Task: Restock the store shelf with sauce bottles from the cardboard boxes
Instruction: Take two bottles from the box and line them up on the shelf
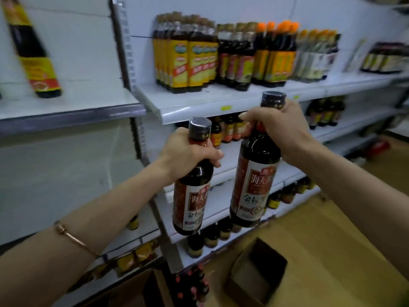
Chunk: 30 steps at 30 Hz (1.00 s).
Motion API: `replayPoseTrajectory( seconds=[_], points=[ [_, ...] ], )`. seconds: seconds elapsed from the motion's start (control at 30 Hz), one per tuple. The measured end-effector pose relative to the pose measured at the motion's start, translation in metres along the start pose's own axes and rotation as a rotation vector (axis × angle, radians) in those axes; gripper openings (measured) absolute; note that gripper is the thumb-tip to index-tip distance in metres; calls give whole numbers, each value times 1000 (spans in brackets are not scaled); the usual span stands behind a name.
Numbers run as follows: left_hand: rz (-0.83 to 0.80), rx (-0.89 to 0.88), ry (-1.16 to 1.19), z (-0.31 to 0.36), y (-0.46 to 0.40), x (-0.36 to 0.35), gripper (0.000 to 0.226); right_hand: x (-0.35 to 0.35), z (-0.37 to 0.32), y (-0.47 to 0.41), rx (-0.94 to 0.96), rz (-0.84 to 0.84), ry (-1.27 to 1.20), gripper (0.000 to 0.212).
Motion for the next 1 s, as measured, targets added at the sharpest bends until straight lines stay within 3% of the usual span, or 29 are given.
replayPoseTrajectory(
  seconds=[0.37,0.7,1.0],
  points=[
    [-210,-75,143,73,-177,-177,20,230,24,0,-16,167,136,29],
    [-363,-77,158,90,-316,-310,37,402,89,-1,-104,358,156,29],
    [-432,-148,176,104,-467,-405,26,544,131,-51,-129,440,246,23]
  ],
)
Point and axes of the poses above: each hand's wrist, its own y-axis away from the middle knuckle, its own x-axis out of the back of the hand, z = x × y, the point moved 6 cm from there along -y, towards the middle knuckle, and after that the axes turned 11 degrees about -z, right-handed, at the moved point
